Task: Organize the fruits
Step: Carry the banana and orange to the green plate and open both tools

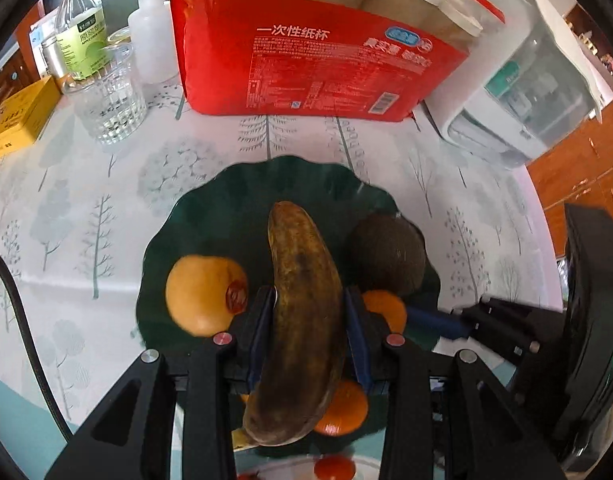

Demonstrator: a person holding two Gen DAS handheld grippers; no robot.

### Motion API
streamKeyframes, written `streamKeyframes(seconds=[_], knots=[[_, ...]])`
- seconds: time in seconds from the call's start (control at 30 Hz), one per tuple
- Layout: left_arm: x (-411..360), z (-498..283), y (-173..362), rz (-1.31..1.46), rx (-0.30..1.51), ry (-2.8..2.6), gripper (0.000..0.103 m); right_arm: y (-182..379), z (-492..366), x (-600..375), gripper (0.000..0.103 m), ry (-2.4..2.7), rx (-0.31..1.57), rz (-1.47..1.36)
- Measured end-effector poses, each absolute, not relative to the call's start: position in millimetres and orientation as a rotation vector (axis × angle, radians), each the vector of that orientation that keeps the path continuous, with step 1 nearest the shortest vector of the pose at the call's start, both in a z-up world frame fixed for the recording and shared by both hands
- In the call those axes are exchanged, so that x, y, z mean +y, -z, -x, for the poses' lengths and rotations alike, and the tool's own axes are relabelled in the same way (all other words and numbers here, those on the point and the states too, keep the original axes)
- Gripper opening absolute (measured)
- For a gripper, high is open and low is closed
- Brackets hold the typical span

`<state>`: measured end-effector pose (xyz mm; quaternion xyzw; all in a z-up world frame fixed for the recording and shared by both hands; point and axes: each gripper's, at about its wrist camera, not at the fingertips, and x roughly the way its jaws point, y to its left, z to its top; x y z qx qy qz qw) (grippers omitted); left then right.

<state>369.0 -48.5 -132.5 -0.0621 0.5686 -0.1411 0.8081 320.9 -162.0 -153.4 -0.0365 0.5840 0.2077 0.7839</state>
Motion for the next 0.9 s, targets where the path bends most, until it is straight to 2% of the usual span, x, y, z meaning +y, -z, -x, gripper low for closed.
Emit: streamKeyframes(seconds=[0.17,0.3,0.37,0.53,0.63,0.9], knots=[[-51.8,-382.1,141.1,0.149,1.22,0.289,0.034,156.2,-321.9,-161.2,0.038,-0.463,1.26,0.071],[-50.1,-381.2,142.3,0.162,1.203,0.289,0.035,156.8,-322.5,-158.9,0.045,-0.488,1.257,0.062],[-48.0,-381.1,137.2,0.184,1.19,0.296,0.04,155.5,-320.4,-158.6,0.047,-0.496,1.252,0.067],[-46.2,-374.0,121.7,0.158,1.168,0.284,0.043,152.9,-316.6,-159.2,0.047,-0.495,1.253,0.068],[-44.7,-362.7,111.8,0.129,1.156,0.277,0.051,148.1,-312.3,-160.2,0.047,-0.492,1.244,0.072],[-33.7,-325.3,89.8,0.08,1.128,0.252,0.061,126.7,-292.5,-163.5,0.047,-0.491,1.211,0.077]])
